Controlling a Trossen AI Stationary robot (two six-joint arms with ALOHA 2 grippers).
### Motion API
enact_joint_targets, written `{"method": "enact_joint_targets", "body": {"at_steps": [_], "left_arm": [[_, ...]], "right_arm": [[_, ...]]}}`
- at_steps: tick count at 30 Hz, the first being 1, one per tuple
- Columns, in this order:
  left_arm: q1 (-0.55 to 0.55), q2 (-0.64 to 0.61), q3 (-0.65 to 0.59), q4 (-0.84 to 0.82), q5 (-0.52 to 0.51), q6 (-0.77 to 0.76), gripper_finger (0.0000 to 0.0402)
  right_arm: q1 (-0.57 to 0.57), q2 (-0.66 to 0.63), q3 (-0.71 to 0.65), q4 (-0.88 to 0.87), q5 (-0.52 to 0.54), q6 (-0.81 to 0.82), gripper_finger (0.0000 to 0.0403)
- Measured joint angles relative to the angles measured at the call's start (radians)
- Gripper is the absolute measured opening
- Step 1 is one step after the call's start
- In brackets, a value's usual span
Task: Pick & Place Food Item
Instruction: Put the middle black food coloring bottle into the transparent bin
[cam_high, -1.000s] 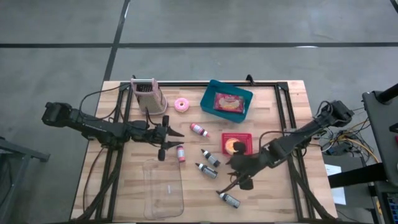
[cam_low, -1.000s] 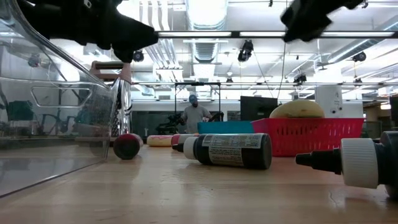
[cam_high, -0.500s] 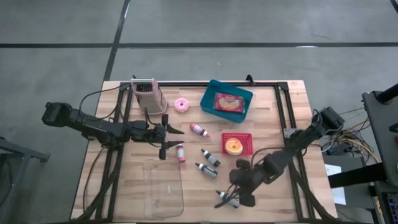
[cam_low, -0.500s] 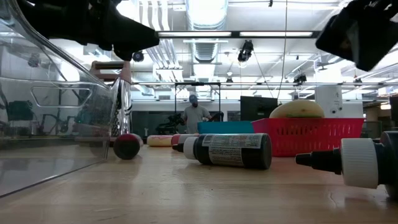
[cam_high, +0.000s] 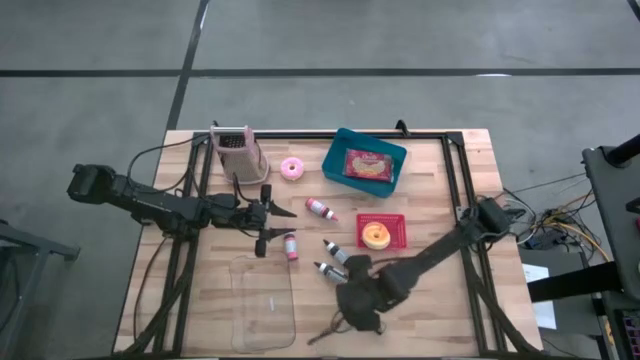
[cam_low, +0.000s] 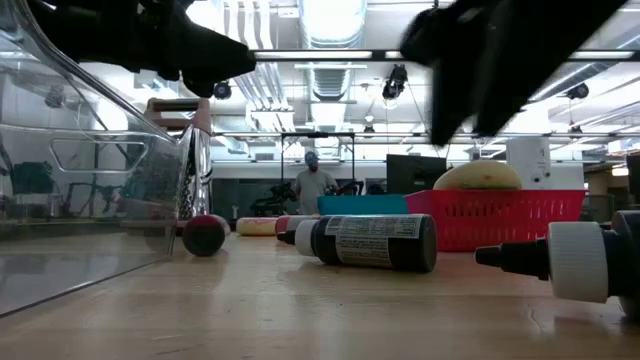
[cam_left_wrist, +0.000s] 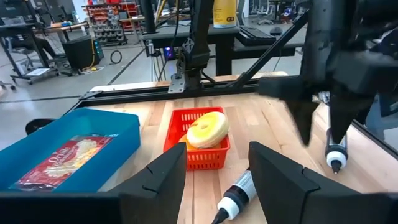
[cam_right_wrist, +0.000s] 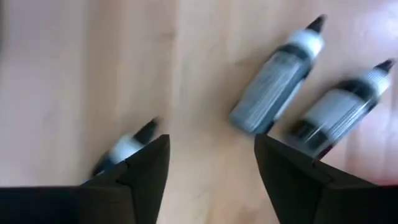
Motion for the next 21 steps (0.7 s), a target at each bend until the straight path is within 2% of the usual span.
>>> {"method": "enact_joint_targets", "body": {"at_steps": [9, 15, 21], "left_arm": [[0.0, -0.013, -0.001, -0.001, -0.006, -0.006, 0.0179], [0.001, -0.062, -0.002, -0.04, -0.086, 0.011, 0.0179], [0.002, -0.133, -0.004, -0.11, -0.087, -0.006, 0.0179]], "right_arm": [[-0.097, 0.07, 0.086, 0.014, -0.027, -0.123, 0.0286], [-0.144, 0.083, 0.083, 0.056, -0.09, -0.123, 0.029], [-0.186, 0.091, 0.057, 0.13, -0.115, -0.093, 0.029]]}}
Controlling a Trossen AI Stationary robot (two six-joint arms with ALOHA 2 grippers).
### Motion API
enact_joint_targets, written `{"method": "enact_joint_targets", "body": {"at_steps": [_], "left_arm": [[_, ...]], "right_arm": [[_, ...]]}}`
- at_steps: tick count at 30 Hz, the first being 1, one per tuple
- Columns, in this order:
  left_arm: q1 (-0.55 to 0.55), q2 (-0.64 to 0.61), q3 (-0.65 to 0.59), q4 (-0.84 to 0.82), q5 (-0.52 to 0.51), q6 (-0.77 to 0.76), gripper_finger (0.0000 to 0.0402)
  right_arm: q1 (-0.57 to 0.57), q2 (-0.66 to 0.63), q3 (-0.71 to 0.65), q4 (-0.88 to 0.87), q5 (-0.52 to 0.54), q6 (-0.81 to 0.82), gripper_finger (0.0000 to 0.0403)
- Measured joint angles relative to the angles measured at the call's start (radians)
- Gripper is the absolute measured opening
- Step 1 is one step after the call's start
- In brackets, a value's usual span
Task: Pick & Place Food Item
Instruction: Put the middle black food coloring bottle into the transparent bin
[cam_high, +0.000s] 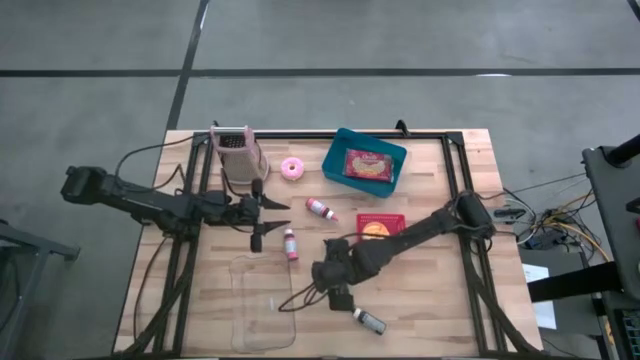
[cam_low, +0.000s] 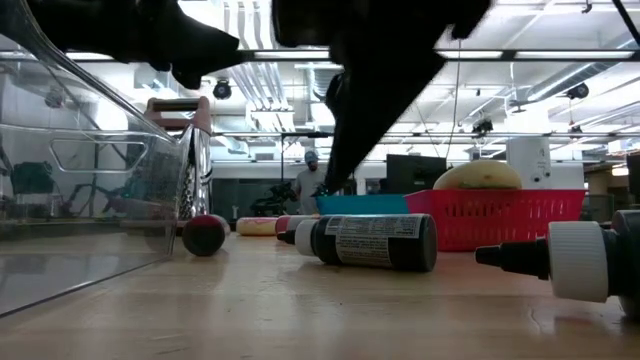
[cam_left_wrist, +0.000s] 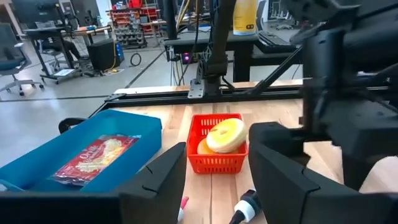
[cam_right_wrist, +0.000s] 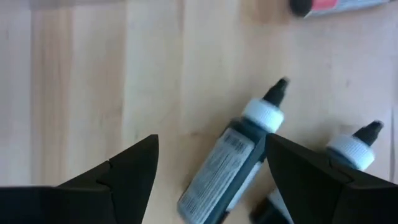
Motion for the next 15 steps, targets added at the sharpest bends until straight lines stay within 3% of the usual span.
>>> {"method": "enact_joint_targets", "body": {"at_steps": [15], "left_arm": [[0.0, -0.049, -0.001, -0.041, -0.01, -0.003, 0.0179]], "right_arm": [[-0.066, 0.0, -0.044, 0.059, -0.032, 0.047, 0.0287]]}}
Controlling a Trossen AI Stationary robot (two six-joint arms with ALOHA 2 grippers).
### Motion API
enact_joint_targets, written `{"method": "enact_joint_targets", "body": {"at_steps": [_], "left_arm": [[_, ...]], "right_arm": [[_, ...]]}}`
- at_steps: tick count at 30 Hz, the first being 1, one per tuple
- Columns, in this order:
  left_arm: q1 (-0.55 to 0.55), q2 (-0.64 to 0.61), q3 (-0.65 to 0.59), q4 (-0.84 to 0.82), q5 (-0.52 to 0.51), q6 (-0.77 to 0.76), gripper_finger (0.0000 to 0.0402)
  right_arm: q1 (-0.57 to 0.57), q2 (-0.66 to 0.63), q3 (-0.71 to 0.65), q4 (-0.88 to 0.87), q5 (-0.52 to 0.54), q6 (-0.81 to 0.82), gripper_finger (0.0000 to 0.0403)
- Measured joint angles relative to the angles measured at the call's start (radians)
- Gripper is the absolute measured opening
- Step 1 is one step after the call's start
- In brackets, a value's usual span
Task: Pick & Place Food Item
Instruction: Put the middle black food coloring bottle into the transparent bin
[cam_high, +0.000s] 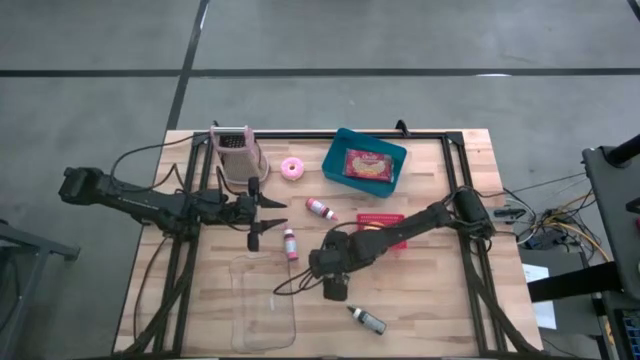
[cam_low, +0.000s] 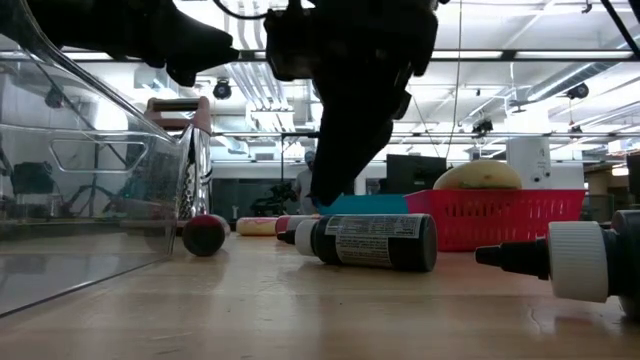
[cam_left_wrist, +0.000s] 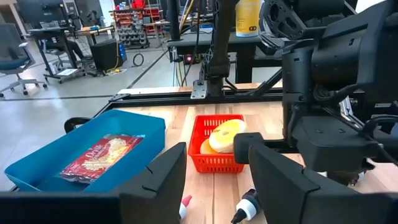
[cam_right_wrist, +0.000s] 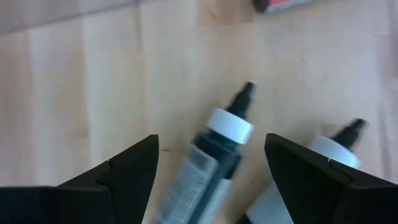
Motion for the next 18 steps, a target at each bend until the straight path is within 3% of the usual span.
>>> {"method": "enact_joint_targets", "body": {"at_steps": [18], "left_arm": [[0.0, 0.0, 0.0, 0.001, 0.001, 0.0, 0.0179]], "right_arm": [[0.001, 0.0, -0.091, 0.095, -0.047, 0.055, 0.0276]]}}
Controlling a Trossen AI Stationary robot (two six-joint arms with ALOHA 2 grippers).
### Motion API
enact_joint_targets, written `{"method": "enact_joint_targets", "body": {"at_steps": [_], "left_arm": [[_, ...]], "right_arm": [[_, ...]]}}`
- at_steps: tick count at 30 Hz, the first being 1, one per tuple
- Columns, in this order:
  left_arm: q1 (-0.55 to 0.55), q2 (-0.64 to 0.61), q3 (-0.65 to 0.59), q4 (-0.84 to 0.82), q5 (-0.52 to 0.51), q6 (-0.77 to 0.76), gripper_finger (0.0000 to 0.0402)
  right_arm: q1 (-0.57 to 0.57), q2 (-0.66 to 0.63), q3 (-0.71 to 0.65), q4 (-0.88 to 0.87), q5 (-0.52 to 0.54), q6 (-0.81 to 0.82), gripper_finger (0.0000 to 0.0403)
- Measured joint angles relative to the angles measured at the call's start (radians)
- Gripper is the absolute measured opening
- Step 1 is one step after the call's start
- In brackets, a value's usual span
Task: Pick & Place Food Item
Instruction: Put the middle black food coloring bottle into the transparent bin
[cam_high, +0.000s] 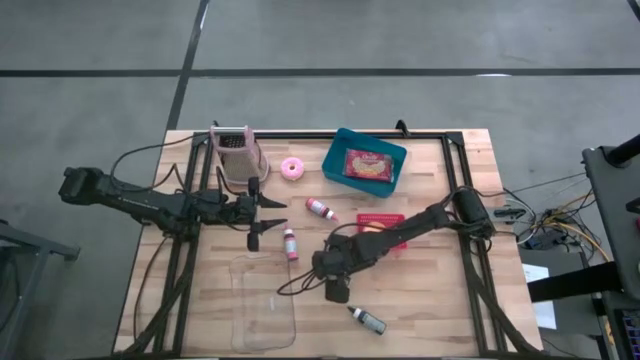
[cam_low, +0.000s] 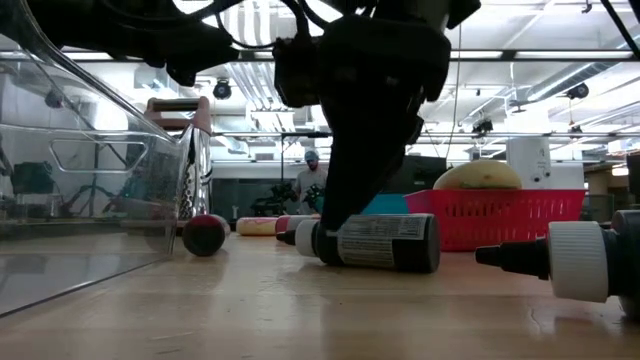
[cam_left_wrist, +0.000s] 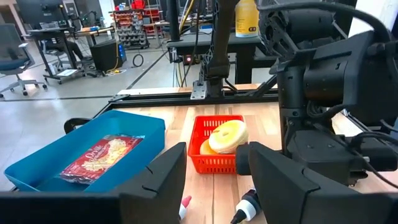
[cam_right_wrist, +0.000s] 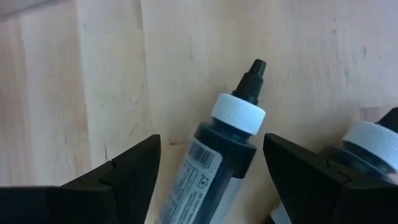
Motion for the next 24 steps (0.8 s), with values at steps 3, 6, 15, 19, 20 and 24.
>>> {"method": "enact_joint_targets", "body": {"at_steps": [3, 6, 15, 19, 20, 24], "left_arm": [[0.0, 0.0, 0.0, 0.0, 0.001, 0.0, 0.0179], [0.0, 0.0, 0.0, 0.0, 0.002, 0.0, 0.0179], [0.0, 0.0, 0.0, 0.0, 0.002, -0.004, 0.0179], [0.0, 0.0, 0.0, 0.0, 0.002, -0.004, 0.0179], [0.0, 0.0, 0.0, 0.0, 0.002, -0.004, 0.0179], [0.0, 0.0, 0.0, 0.0, 0.002, -0.002, 0.0179]], "right_arm": [[0.0, 0.0, -0.016, 0.035, 0.001, 0.007, 0.0273], [0.0, 0.0, -0.038, 0.061, 0.004, 0.009, 0.0268], [0.004, 0.0, -0.063, 0.093, 0.067, 0.016, 0.0219], [0.006, 0.0, -0.063, 0.1, 0.094, 0.012, 0.0165], [0.006, 0.0, -0.063, 0.104, 0.094, 0.009, 0.0148], [0.009, 0.0, -0.064, 0.13, 0.094, 0.005, 0.0115]]}}
